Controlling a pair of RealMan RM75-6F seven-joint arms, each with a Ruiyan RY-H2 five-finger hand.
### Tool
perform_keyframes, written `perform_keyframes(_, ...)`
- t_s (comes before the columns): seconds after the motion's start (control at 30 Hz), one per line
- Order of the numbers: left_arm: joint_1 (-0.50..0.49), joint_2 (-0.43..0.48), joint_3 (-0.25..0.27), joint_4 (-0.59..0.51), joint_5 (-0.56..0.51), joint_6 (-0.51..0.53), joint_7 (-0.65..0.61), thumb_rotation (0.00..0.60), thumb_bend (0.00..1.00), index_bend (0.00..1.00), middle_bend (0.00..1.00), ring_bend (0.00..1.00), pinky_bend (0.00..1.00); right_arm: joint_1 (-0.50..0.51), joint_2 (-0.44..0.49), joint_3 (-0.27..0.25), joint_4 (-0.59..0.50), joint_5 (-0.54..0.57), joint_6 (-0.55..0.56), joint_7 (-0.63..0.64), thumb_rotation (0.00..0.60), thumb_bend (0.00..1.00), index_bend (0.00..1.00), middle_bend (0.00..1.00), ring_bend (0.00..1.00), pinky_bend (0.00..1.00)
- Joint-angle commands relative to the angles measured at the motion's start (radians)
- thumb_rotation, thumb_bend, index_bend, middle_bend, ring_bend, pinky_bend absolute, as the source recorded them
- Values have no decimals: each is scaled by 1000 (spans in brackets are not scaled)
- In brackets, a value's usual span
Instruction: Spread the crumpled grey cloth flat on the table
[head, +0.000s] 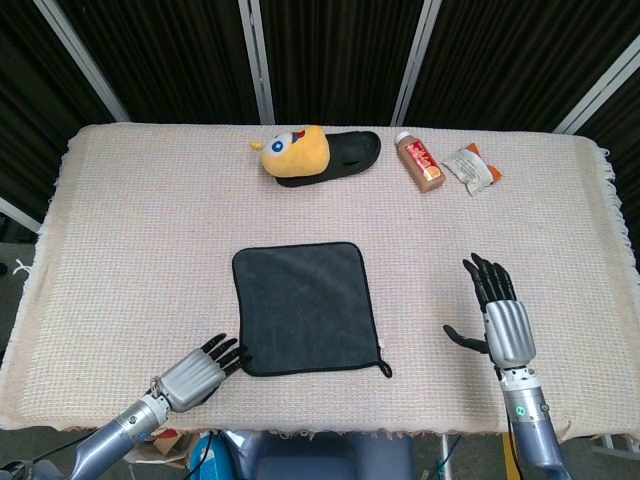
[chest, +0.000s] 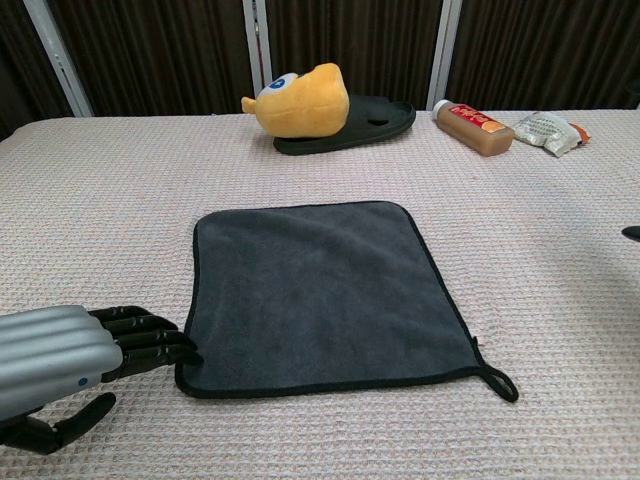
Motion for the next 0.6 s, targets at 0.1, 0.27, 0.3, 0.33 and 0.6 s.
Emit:
perform_keyframes(0.1,5,10,9,-12,2,-10,14,600,772,63,51,0,26,0,2,1,0,4,-3,3,600,164,0,0,0,0)
perform_keyframes(0.27,15,29,21,-26,16,-5,7,600,772,63,50,0,26,0,1,2,3,4,-4,5,600,164,0,0,0,0)
perform_keyframes(0.3,17,32,24,-27,19,-4,5,600,772,63,50,0,26,0,0,2,3,3,-4,5,600,164,0,0,0,0)
perform_keyframes(0.33,20,38,28,-28,23,-2,4,600,772,63,50,0,26,0,0,1,3,3,-4,4,600,164,0,0,0,0)
perform_keyframes(0.6,39,62,40,-27,33,12,-20,600,750,57,42,0,26,1,-3,-4,0,-2,-6,-6,600,164,0,0,0,0)
